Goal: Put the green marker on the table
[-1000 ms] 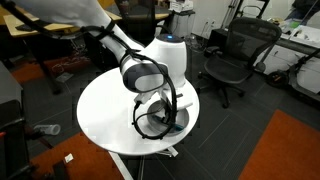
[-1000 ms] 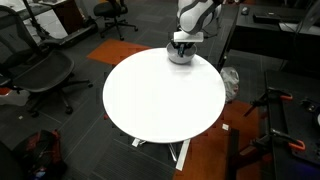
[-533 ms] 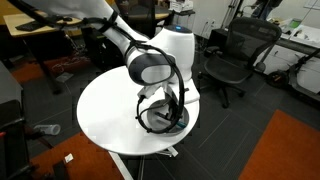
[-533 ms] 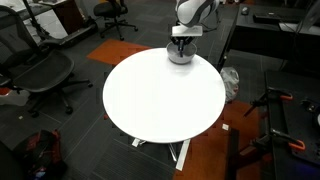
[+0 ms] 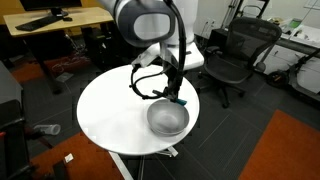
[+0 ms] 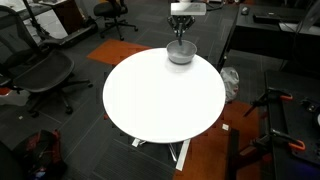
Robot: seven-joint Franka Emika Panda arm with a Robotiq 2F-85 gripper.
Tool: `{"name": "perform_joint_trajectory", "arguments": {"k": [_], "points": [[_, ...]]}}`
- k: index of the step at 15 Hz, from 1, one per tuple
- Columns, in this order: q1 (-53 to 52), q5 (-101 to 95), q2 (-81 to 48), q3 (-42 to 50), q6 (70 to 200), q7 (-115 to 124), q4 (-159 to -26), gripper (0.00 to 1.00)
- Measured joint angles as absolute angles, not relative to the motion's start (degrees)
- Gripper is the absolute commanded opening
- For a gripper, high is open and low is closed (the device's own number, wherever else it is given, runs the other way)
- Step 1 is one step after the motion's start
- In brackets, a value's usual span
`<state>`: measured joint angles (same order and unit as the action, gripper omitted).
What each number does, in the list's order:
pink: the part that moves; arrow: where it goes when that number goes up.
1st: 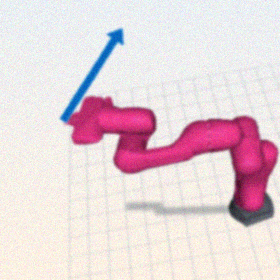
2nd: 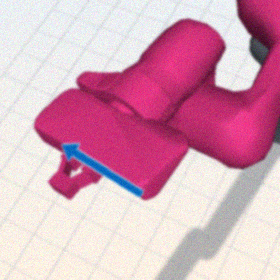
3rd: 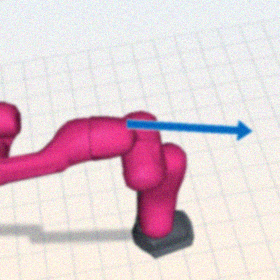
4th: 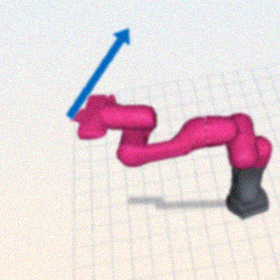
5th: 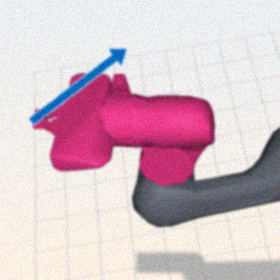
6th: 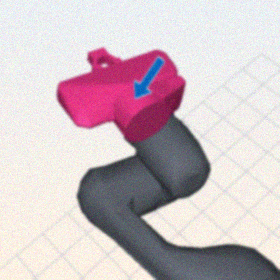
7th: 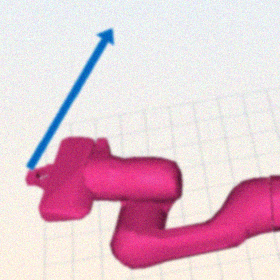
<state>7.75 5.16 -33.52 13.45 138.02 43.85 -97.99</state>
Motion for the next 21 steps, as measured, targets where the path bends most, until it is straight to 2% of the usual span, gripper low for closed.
{"name": "perform_joint_trajectory", "arguments": {"k": [7, 12, 21], "points": [[0.6, -0.4, -17.8, 13.2, 138.4, 46.8, -112.2, 0.05], [-4.9, -6.5, -8.6, 8.9, 139.2, 54.7, -122.2, 0.05], [-7.0, -8.6, -8.2, 0.9, 144.4, 59.7, -127.2, 0.05]]}}
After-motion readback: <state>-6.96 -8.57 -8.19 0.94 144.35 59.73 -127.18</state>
